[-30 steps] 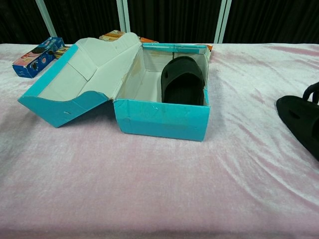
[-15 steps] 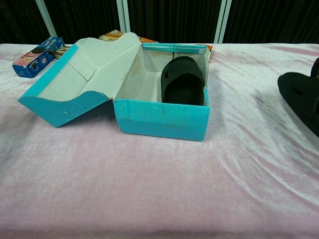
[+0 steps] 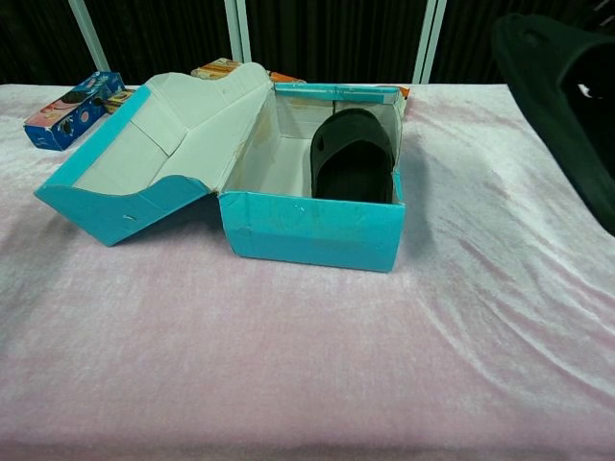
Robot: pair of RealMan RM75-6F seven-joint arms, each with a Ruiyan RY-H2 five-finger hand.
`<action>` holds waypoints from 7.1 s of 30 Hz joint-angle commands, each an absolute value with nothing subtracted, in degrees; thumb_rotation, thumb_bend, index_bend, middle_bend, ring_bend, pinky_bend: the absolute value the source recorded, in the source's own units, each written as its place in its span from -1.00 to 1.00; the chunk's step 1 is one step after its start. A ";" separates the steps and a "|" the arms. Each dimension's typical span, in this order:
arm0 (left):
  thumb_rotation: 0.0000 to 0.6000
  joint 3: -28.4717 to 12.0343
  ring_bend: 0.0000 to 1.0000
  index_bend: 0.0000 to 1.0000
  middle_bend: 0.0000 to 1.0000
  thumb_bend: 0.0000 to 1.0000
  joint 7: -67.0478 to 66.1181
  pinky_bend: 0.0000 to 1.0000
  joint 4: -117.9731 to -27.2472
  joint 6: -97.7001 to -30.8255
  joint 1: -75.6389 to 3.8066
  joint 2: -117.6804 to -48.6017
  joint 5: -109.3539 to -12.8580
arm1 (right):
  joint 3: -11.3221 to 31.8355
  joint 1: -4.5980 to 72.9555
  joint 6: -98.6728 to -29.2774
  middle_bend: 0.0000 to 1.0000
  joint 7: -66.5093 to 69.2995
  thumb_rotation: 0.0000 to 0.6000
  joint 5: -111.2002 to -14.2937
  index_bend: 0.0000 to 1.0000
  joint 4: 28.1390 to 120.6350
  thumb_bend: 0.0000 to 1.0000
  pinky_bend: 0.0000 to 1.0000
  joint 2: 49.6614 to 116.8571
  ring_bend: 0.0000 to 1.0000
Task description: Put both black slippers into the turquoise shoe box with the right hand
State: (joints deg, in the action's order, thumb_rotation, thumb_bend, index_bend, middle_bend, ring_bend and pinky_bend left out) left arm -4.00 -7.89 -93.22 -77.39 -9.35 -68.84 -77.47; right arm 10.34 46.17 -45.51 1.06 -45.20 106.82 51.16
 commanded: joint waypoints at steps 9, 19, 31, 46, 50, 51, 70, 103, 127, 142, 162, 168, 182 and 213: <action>1.00 -4.13 -0.75 -0.68 -0.65 -0.99 -7.73 -0.93 -92.96 -76.73 -9.38 -68.56 -76.17 | 16.31 56.46 -48.84 -0.13 -2.04 1.00 -30.97 -0.07 100.50 -0.79 -0.81 68.50 -0.72; 1.00 -4.01 -0.75 -0.68 -0.65 -0.99 -7.61 -0.93 -92.88 -76.21 -8.96 -68.08 -74.50 | 20.41 65.59 -59.52 -0.12 -12.52 1.00 -19.05 -0.06 90.40 -0.80 -0.81 81.83 -0.71; 1.00 -4.09 -0.75 -0.69 -0.65 -0.99 -7.55 -0.93 -92.70 -75.74 -9.08 -68.29 -73.85 | 22.97 69.52 -68.35 -0.12 -20.44 1.00 -18.59 -0.04 80.58 -0.80 -0.81 94.02 -0.71; 1.00 -4.05 -0.75 -0.70 -0.67 -0.99 -7.81 -0.93 -93.21 -75.84 -8.79 -67.98 -73.11 | 24.83 69.39 -70.73 -0.11 -25.44 1.00 -23.11 -0.03 72.41 -0.80 -0.81 103.90 -0.70; 1.00 -4.13 -0.75 -0.70 -0.67 -0.99 -7.98 -0.93 -93.40 -75.86 -8.86 -67.92 -73.10 | 24.10 68.77 -69.38 -0.11 -28.04 1.00 -23.28 -0.03 74.00 -0.81 -0.82 103.58 -0.71; 1.00 -4.14 -0.75 -0.70 -0.67 -0.99 -8.04 -0.93 -93.44 -75.87 -8.88 -67.91 -73.11 | 24.10 68.55 -68.79 -0.11 -28.96 1.00 -22.90 -0.03 74.79 -0.81 -0.83 103.20 -0.71; 1.00 -4.34 -0.75 -0.72 -0.67 -0.99 -9.06 -0.93 -94.30 -75.53 -9.23 -67.64 -72.43 | 23.95 70.03 -62.52 -0.15 -45.56 1.00 -11.65 -0.08 80.83 -0.81 -0.86 98.48 -0.75; 1.00 -4.59 -0.75 -0.74 -0.68 -0.99 -10.32 -0.94 -95.75 -75.61 -9.99 -67.47 -72.77 | 12.82 68.66 -55.70 -1.00 -52.02 1.00 -17.67 -1.00 98.68 -1.00 -0.90 78.71 -1.00; 1.00 -4.38 -0.75 -0.74 -0.69 -0.99 -8.74 -0.94 -94.49 -75.80 -9.71 -67.80 -73.02 | 12.18 65.91 -45.97 -0.60 -39.94 1.00 -35.57 -0.67 111.51 1.00 -0.90 63.08 -1.00; 1.00 -4.11 -0.75 -0.75 -0.69 -0.99 -7.57 -0.94 -93.16 -75.53 -9.46 -68.38 -72.98 | 12.76 73.83 -48.38 -0.61 -40.30 1.00 -29.32 -0.66 103.02 1.00 -0.90 72.54 -1.00; 1.00 -3.67 -0.75 -0.75 -0.69 -0.99 -5.27 -0.94 -90.46 -74.52 -8.64 -69.16 -71.72 | 10.44 84.91 -49.04 -0.59 -48.34 1.00 -13.14 -0.66 88.95 1.00 -0.90 83.60 -1.00; 1.00 -3.88 -0.75 -0.75 -0.69 -0.99 -5.10 -0.94 -89.99 -73.99 -9.05 -69.46 -71.88 | 8.50 85.28 -47.91 -0.47 -49.50 1.00 -10.95 -0.66 88.26 1.00 -0.90 83.72 -1.00; 1.00 -4.05 -0.75 -0.75 -0.69 -0.99 -5.82 -0.94 -90.74 -74.12 -9.18 -69.42 -71.89 | 6.24 86.49 -45.70 -0.34 -49.70 1.00 -10.94 -0.64 90.00 1.00 -0.90 84.22 -0.95; 1.00 -4.00 -0.75 -0.75 -0.69 -0.99 -5.95 -0.94 -90.96 -74.46 -9.05 -69.55 -72.29 | 1.76 85.30 -47.03 -0.59 -46.75 1.00 -13.76 -0.70 91.38 0.46 -0.90 82.76 -0.98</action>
